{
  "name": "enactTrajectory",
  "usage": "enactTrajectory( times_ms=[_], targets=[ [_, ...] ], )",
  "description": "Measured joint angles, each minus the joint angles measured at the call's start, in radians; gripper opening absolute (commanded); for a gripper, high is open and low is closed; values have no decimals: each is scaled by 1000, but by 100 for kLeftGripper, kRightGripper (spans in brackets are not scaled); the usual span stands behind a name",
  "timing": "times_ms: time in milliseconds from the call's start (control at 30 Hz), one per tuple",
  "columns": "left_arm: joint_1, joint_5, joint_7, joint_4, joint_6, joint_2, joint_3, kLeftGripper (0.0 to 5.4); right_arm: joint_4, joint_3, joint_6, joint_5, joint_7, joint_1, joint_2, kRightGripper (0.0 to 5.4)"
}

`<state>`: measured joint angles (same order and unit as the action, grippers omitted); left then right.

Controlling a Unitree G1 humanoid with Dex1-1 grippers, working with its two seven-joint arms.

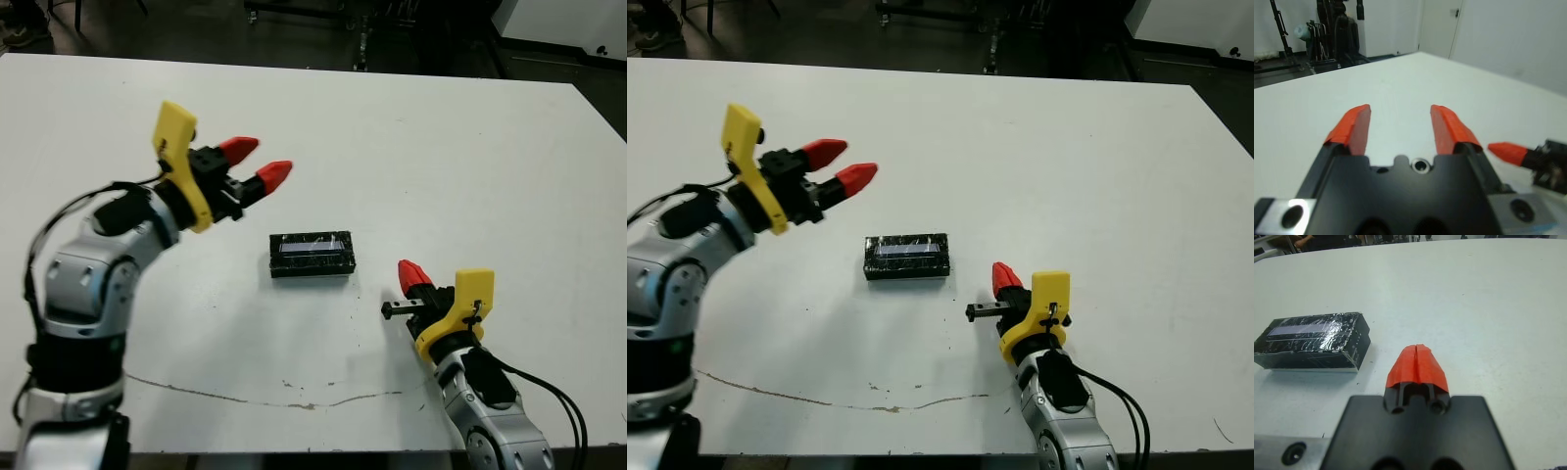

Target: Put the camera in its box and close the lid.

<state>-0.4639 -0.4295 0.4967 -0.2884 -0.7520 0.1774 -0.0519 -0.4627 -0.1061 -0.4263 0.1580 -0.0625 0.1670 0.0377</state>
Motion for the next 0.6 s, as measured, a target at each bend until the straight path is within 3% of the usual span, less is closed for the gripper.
enactTrajectory(
  times_ms=[367,533,600],
  targets=[
    [69,-3,-195,-37,-87,-114,143,73,0,1,0,-1,-1,3,3,0],
    [115,40,-198,51,-63,-120,209,1,0,5,0,8,-4,5,3,0],
    [124,55,-198,87,-59,-120,223,1,0,4,1,6,-4,6,2,0]
  ],
)
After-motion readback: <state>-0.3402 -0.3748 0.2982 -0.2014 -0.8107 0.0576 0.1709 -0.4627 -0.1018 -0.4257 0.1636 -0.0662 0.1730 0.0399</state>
